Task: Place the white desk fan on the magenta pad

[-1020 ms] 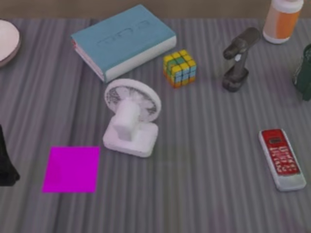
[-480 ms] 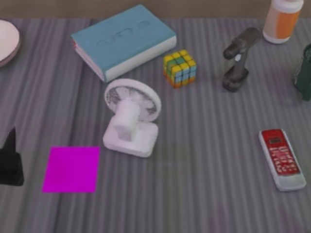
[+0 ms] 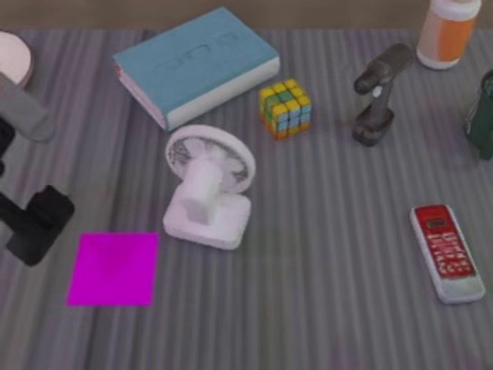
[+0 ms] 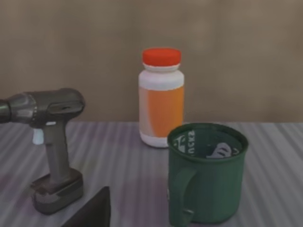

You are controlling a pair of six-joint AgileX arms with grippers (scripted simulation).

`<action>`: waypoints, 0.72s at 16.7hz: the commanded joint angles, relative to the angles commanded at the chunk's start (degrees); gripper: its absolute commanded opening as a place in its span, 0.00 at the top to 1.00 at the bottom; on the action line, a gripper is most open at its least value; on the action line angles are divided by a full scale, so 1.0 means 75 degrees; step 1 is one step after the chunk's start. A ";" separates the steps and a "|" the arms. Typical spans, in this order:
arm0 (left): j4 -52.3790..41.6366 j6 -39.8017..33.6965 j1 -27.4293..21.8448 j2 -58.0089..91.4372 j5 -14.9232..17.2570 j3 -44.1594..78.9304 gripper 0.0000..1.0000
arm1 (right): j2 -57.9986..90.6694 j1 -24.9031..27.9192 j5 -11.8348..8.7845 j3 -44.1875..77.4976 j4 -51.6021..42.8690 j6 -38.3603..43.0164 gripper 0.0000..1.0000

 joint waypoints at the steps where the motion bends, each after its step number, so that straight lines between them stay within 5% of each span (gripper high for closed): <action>1: -0.0574 0.0412 -0.0173 0.0758 0.0008 0.0763 0.00 | 0.0000 0.0000 0.0000 0.0000 0.0000 0.0000 0.00; 12: -0.5752 0.4838 -0.1801 0.8342 -0.0098 0.9084 0.00 | 0.0000 0.0000 0.0000 0.0000 0.0000 0.0000 0.00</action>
